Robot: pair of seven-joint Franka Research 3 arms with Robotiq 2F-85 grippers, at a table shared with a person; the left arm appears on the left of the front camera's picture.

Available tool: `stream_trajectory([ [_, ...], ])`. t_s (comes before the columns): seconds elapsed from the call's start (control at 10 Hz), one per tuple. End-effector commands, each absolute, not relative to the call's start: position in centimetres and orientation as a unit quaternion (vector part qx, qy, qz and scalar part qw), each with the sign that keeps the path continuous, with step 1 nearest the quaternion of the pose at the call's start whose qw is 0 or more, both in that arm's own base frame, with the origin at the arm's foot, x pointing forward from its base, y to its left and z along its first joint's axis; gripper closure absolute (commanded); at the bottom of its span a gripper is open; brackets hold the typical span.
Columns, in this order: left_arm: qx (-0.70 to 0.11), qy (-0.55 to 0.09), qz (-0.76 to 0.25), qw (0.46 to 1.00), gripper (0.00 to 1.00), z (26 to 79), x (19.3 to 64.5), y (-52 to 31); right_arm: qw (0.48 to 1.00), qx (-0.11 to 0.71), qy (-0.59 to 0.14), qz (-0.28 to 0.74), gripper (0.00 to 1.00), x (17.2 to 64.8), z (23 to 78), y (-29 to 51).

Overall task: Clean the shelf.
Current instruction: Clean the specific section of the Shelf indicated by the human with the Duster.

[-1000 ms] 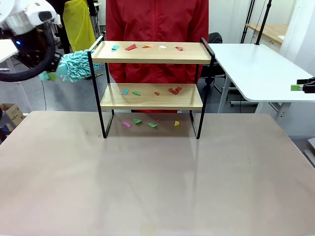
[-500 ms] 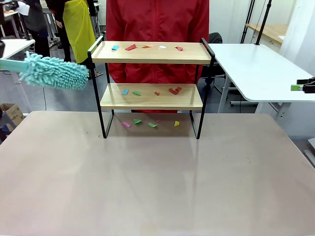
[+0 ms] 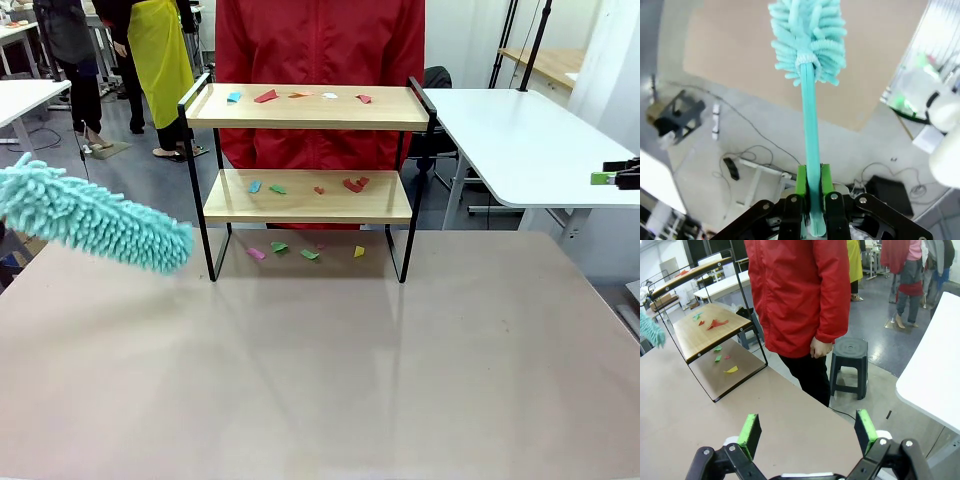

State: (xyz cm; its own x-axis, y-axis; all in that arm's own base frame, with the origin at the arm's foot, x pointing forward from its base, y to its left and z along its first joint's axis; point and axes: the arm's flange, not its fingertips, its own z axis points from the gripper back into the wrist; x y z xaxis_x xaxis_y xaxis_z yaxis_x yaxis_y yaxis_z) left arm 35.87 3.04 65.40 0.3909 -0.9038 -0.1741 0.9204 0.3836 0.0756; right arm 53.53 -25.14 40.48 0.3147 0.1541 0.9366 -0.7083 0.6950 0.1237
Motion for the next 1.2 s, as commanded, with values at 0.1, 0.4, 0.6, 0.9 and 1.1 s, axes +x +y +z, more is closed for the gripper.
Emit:
stream_trajectory([
  [0.1, 0.086, 0.095, -0.621, 0.774, 0.87, 64.7, 34.8, 2.4, 0.764, 0.269, -0.513, 0.283, 0.00, 53.4, 40.6, -25.0],
  [0.4, 0.086, 0.116, -0.644, 0.751, 0.87, 63.1, 34.5, 1.0, 0.764, 0.269, -0.513, 0.283, 0.00, 53.4, 40.6, -25.0],
  [0.6, 0.078, 0.110, -0.635, 0.760, 0.87, 63.3, 34.9, 0.6, 0.764, 0.269, -0.513, 0.283, 0.00, 53.4, 40.6, -25.0],
  [0.9, 0.078, 0.110, -0.635, 0.760, 0.87, 63.3, 34.9, 0.6, 0.764, 0.269, -0.513, 0.283, 0.00, 53.4, 40.6, -25.0],
  [1.1, 0.078, 0.110, -0.635, 0.760, 0.87, 63.3, 34.9, 0.6, 0.764, 0.269, -0.513, 0.283, 0.00, 53.4, 40.6, -25.0],
])
